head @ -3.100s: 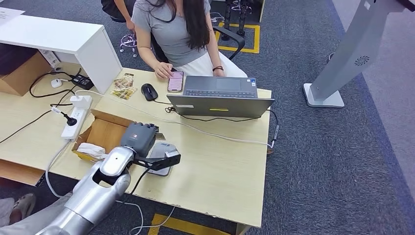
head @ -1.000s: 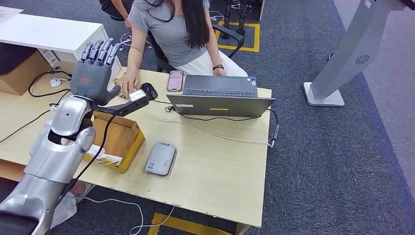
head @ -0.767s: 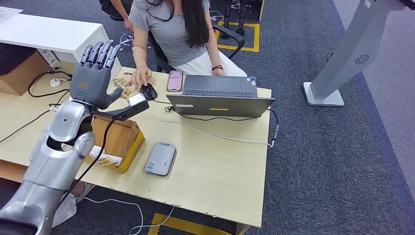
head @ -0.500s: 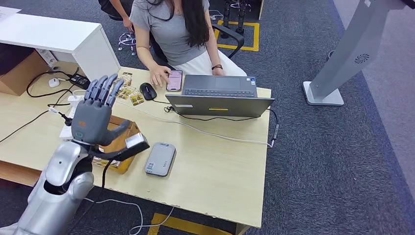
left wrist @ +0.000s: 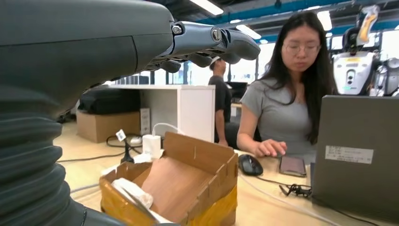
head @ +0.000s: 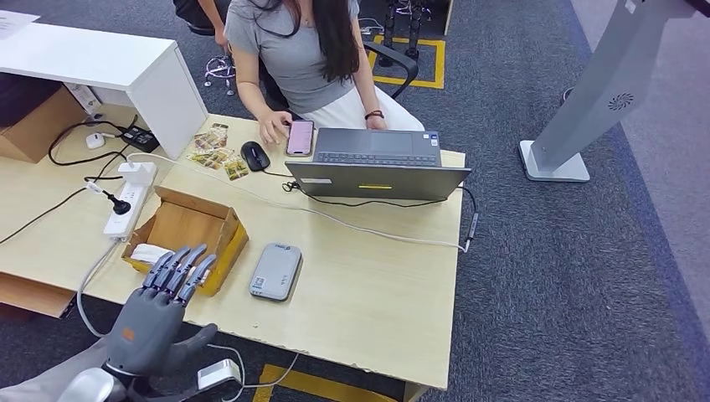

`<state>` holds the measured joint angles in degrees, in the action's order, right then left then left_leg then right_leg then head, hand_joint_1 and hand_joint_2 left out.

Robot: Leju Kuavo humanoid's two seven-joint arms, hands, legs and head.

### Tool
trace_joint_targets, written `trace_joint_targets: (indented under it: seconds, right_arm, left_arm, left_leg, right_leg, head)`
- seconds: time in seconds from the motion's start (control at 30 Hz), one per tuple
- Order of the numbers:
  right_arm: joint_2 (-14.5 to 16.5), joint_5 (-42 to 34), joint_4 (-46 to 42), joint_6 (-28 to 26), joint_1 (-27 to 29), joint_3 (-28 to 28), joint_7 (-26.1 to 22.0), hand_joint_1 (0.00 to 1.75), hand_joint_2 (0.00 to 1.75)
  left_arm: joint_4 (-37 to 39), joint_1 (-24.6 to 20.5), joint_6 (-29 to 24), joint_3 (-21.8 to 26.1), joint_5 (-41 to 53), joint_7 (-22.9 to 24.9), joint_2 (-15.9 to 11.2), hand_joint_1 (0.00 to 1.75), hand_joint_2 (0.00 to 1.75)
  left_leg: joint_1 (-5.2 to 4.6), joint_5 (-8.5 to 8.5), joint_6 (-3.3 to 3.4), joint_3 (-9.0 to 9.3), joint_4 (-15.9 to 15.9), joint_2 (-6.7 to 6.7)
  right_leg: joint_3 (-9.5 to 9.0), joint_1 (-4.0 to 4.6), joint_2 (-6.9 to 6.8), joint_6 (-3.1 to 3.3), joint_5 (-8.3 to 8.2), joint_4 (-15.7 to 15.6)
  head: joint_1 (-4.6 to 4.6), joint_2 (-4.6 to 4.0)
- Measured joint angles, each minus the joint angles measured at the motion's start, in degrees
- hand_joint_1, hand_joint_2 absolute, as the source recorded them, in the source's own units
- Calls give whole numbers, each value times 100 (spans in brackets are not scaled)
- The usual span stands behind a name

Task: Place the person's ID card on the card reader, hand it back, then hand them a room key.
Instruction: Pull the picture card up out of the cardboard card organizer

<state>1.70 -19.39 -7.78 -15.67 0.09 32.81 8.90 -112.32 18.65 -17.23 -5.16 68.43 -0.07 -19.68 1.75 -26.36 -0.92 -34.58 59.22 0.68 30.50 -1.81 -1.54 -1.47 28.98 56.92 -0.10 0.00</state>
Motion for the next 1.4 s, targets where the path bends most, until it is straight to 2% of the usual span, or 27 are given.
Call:
trace_joint_targets:
  seconds: [0.2,0.33,0.47,0.73,1.4]
  right_arm:
    - [0,-66,0,-6,0,-5,0,0,0]
    - [1,-80,0,-7,-1,-7,21,0,0]
    - [4,-74,0,-6,-1,-7,35,0,0]
    - [4,-69,0,-7,-3,-5,49,0,0]
    - [4,-74,2,-13,-4,-4,48,0,0]
  left_arm:
    - [-54,185,184,163,-205,62,-13,0,175]
    - [2,226,414,342,-137,277,0,0,175]
    - [336,155,681,754,50,449,38,0,175]
    - [1041,-116,700,1387,180,398,151,0,175]
    - [1364,-240,713,1588,247,293,291,0,175]
  left_leg:
    - [0,0,0,3,0,-4]
    - [0,0,0,3,0,-6]
    - [1,0,0,5,0,-6]
    - [0,1,0,4,0,-6]
    - [0,0,0,3,1,-6]
  right_leg:
    - [-6,0,0,-1,-1,0]
    - [-6,0,-2,0,-1,0]
    - [-4,1,-2,0,0,0]
    - [-6,0,-2,0,-1,1]
    - [-5,0,-2,0,-1,0]
  head:
    - [0,0]
    - [1,0]
    - [-1,0]
    - [1,0]
    - [1,0]
